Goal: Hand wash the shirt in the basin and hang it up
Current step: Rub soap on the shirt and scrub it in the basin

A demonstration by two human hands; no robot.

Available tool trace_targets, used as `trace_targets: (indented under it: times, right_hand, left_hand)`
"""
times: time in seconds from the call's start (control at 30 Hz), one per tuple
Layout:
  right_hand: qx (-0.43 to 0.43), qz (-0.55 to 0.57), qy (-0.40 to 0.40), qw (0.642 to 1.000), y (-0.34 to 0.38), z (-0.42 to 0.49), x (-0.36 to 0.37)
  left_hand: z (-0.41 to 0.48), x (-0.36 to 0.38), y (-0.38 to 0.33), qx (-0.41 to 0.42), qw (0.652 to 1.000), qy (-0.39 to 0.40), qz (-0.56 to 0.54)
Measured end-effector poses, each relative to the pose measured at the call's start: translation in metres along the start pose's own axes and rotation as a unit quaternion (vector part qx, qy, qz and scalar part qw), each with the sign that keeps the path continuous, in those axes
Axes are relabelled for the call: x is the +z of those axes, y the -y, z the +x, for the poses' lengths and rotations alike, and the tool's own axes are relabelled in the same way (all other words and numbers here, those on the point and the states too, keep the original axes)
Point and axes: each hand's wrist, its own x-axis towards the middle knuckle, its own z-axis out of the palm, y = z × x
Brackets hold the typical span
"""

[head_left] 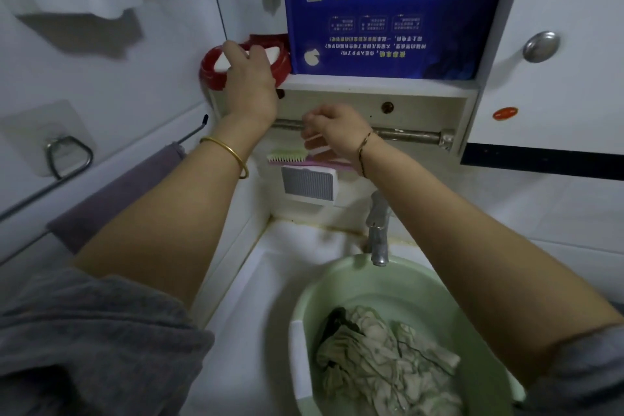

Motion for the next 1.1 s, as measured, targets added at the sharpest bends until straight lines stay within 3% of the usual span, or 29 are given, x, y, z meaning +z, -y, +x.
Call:
trace_targets:
  times: [0.13, 0.27, 0.37, 0.5, 0.73, 0.9, 1.1]
  right_hand:
    - [0.051, 0.185, 0.013, 0.981, 0.013, 0.011, 0.008]
    - [0.077, 0.279, 0.015, 0.957, 0.023, 0.020, 0.012]
    - [0.095, 0.343, 0.051, 0.933, 0.030, 0.022, 0.017]
    - [0.066, 0.438, 0.086, 0.892, 0.035, 0.019, 0.020]
    - [0.034, 0.418, 0.053, 0.906, 0.012, 0.005, 0.012]
    - [0.020, 0.384, 0.039, 0.922, -0.031, -0.031, -0.012]
    - [0.092, 0.347, -0.035, 0.933, -0.110, -0.092, -0.047]
  left_hand:
    - [-0.005, -0.003, 0.004, 0.001, 1.000, 0.008, 0.007]
    - [-0.004, -0.004, 0.006, 0.033, 0.999, 0.005, 0.026]
    - [-0.012, -0.014, -0.001, 0.017, 0.996, -0.052, -0.074]
    - [-0.029, -0.026, -0.013, 0.016, 0.993, -0.031, -0.114]
    - [-0.059, -0.036, -0.031, 0.104, 0.991, 0.078, -0.010]
    - [-0.097, -0.036, -0.055, 0.169, 0.978, 0.116, -0.041]
    - [-0.145, -0.010, -0.076, 0.222, 0.930, 0.280, -0.090]
